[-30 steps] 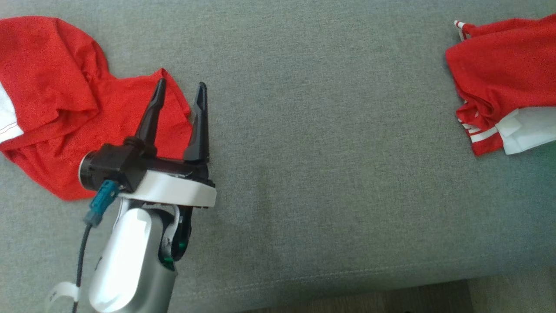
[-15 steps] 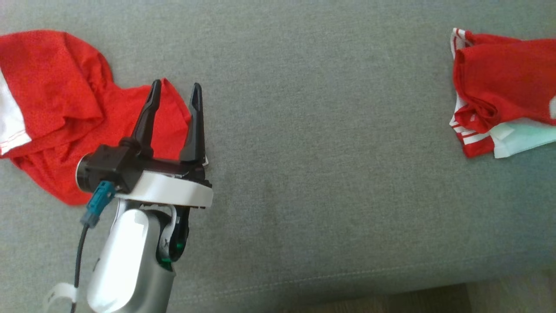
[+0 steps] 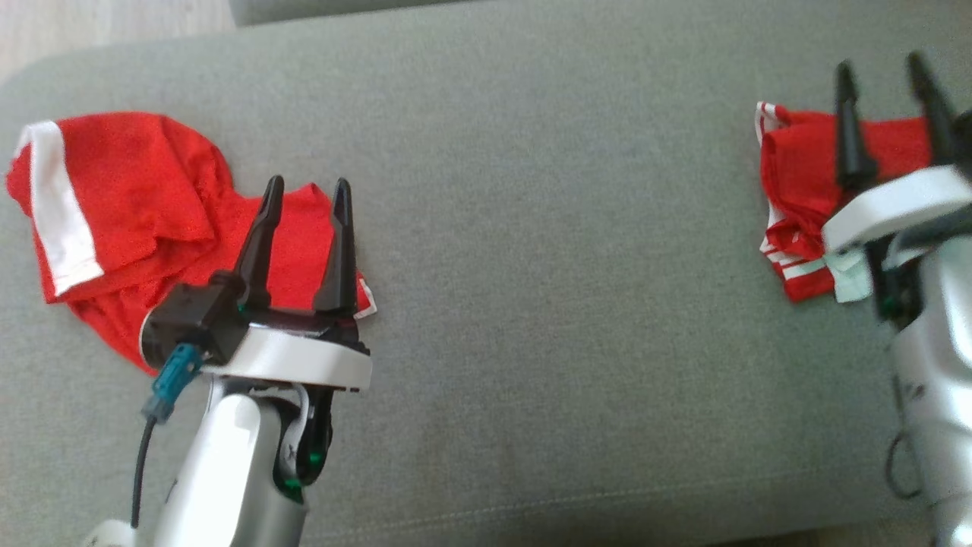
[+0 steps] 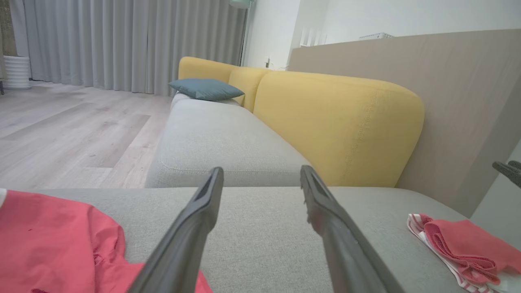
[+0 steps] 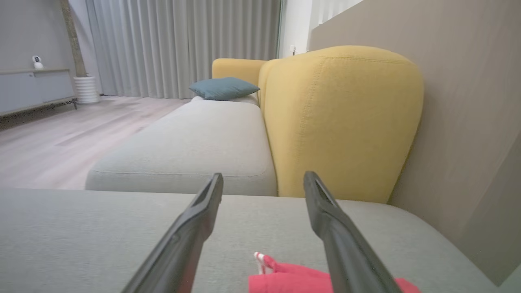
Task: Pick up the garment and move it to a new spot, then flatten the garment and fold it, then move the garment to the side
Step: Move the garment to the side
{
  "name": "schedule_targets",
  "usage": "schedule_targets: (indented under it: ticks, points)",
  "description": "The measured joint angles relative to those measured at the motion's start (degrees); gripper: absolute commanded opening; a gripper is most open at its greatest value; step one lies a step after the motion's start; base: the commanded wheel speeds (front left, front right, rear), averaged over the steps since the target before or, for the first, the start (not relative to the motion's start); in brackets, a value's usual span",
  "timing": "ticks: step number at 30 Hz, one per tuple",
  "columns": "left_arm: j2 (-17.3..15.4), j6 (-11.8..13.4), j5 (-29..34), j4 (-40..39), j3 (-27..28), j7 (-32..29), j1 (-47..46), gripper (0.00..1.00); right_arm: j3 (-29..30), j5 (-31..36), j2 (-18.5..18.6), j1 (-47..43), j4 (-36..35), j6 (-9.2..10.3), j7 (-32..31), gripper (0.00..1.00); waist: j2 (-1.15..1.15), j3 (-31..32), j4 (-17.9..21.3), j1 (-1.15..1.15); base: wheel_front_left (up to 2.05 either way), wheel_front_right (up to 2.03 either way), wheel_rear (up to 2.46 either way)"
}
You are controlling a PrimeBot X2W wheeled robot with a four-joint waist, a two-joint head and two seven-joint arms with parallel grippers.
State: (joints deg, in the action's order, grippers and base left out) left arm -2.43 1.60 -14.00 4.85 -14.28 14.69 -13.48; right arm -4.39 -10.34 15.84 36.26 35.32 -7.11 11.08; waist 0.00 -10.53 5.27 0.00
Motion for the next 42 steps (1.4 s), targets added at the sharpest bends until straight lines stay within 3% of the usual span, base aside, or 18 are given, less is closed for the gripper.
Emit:
schedule_targets:
  ticks: [16, 29, 42]
  points:
    - [0.0, 1.5, -1.3, -0.8, -0.4, 0.0, 6.1, 1.0, 3.1, 0.5, -10.8, -18.7, -12.6, 0.0, -4.1, 1.0, 0.0, 7.6, -1.8, 0.0, 0.0, 0.0, 0.0]
    - [-0.2, 2.0, -1.7, -1.0, -0.2, 0.0, 10.0, 1.0, 2.4, 0.5, -12.7, -27.5, -17.2, 0.0, -1.8, 1.0, 0.0, 9.7, -2.3, 0.0, 0.0, 0.0, 0.0]
    - [-0.2, 2.8, -1.7, -2.4, -0.3, 0.0, 12.0, 1.0, 0.2, -2.8, -12.9, -30.2, -20.1, 0.0, 2.1, 1.0, 0.0, 10.1, -1.3, 0.0, 0.0, 0.0, 0.0]
